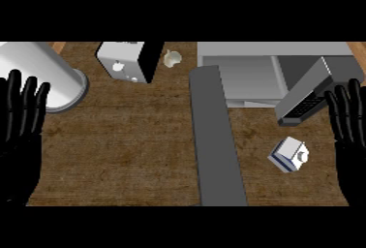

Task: Pick up the milk, place it into the microwave and close the microwave

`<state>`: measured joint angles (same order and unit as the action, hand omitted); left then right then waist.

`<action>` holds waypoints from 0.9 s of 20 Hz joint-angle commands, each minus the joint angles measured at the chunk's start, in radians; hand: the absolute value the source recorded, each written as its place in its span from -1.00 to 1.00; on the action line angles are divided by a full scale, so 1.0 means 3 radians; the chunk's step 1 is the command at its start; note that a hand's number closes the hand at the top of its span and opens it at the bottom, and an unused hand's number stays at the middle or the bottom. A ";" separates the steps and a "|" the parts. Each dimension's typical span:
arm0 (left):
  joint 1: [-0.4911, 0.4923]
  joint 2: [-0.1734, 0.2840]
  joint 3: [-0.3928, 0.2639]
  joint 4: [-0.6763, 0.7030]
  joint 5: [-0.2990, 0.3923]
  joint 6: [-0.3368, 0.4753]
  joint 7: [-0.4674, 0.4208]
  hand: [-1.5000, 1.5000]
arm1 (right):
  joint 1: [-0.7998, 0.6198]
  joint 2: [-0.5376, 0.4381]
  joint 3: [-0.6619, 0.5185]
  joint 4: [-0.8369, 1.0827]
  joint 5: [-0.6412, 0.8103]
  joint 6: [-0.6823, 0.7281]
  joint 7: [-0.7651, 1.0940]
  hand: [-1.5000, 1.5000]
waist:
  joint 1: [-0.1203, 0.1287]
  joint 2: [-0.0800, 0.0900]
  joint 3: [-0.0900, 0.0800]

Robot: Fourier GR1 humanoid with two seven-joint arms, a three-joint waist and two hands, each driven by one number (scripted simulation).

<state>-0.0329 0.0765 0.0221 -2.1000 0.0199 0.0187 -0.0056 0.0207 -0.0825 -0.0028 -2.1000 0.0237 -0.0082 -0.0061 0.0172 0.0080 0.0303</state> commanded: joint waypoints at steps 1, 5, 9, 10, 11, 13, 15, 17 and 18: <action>0.0015 -0.0028 -0.0086 0.0154 -0.0173 0.0015 -0.0136 -1.00 | -0.0139 0.0177 0.0060 0.0211 0.0220 -0.0244 -0.0029 -1.00 | -0.0046 -0.0021 -0.0101; 0.0137 0.0011 -0.0087 0.0100 -0.0298 0.0047 -0.0063 -1.00 | -0.0270 0.0269 0.0085 0.0174 0.0844 -0.1159 0.0145 -1.00 | -0.0048 -0.0022 -0.0103; 0.0322 -0.0246 -0.0276 -0.0060 0.0014 0.0147 0.0330 -1.00 | -0.0387 0.0273 0.0875 0.0362 0.0560 -0.1588 0.0410 -1.00 | -0.0015 -0.0029 -0.0101; 0.0363 -0.0170 -0.0093 -0.0156 0.0170 0.0091 0.0392 -1.00 | -0.0534 0.0273 0.0740 0.0257 0.0581 -0.1492 0.0624 -1.00 | -0.0028 -0.0031 -0.0102; 0.0887 -0.0242 -0.0195 -0.0106 0.0174 -0.0058 -0.0131 -1.00 | -0.0413 0.0274 0.1056 0.0441 0.0603 -0.1801 0.0372 -1.00 | 0.0013 -0.0032 -0.0105; 0.0670 -0.0214 -0.0124 -0.0089 0.0186 -0.0010 0.0032 -1.00 | -0.0573 0.0274 0.1033 0.0461 0.0613 -0.1877 0.0510 -1.00 | -0.0035 -0.0029 -0.0102; 0.0910 -0.0252 -0.0297 -0.0298 0.0104 0.0018 0.0047 -1.00 | -0.0413 0.0274 0.1309 0.0555 0.0571 -0.2045 0.0243 -1.00 | -0.0032 -0.0031 -0.0101; 0.1076 -0.0189 -0.0109 -0.0275 0.0328 -0.0176 -0.0116 -1.00 | -0.0469 0.0275 0.1279 0.0642 0.0636 -0.2190 0.0236 -1.00 | -0.0033 -0.0030 -0.0102; 0.0971 -0.0198 -0.0087 -0.0311 0.0291 -0.0114 -0.0059 -1.00 | -0.0734 0.0275 0.1234 0.0681 0.0882 -0.2307 0.0527 -1.00 | -0.0034 -0.0030 -0.0102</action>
<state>0.2146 0.0179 -0.0217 -2.1750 0.0815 0.0033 0.0065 -0.1430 -0.0013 0.3232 -1.9325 0.2208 -0.5980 0.1097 0.0087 -0.0008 0.0000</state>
